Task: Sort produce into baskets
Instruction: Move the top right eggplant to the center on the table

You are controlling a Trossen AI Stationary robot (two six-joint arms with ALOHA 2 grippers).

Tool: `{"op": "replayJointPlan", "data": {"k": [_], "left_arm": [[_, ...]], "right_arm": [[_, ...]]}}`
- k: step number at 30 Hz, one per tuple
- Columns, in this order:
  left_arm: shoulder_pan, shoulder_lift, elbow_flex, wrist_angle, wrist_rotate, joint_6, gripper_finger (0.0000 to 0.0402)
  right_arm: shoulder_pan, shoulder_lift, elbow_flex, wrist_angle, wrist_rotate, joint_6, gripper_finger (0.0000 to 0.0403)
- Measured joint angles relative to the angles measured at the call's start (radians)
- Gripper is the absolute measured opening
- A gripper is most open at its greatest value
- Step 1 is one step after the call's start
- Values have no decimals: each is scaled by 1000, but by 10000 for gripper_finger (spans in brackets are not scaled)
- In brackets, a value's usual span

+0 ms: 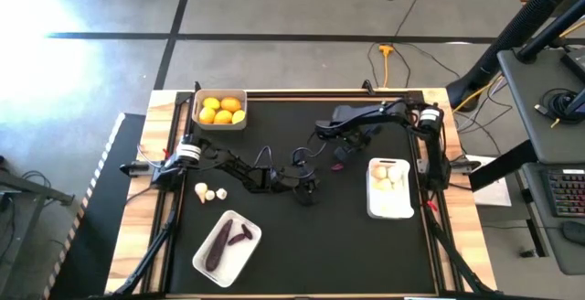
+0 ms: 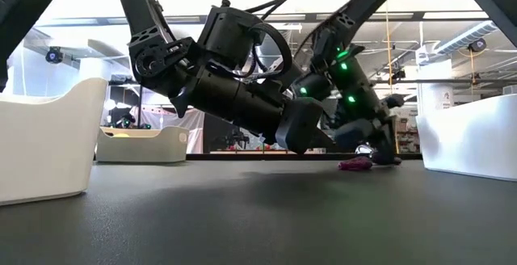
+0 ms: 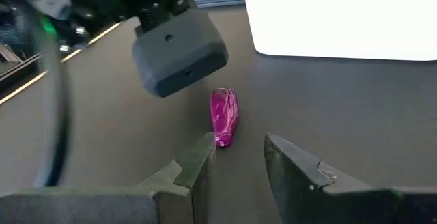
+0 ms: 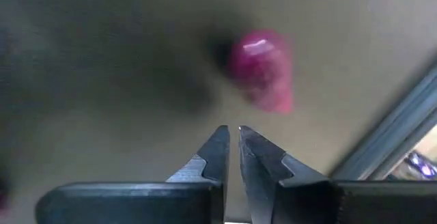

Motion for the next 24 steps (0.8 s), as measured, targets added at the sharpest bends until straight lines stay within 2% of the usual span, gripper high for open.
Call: {"op": "replayJointPlan", "data": {"k": [6, 11, 13, 18, 24], "left_arm": [[0, 0, 0, 0, 0, 0, 110], [0, 0, 0, 0, 0, 0, 110], [-1, 0, 0, 3, 0, 0, 110], [-7, 0, 0, 6, 0, 0, 110], [-7, 0, 0, 7, 0, 0, 110]], "right_arm": [[30, -1, 86, -62, 18, -44, 27], [-11, -1, 105, -109, 145, -55, 27], [-50, -2, 89, -85, 153, -67, 27], [-131, -2, 18, 8, 98, -113, 27], [-137, -2, -22, 80, -35, -128, 27]]}}
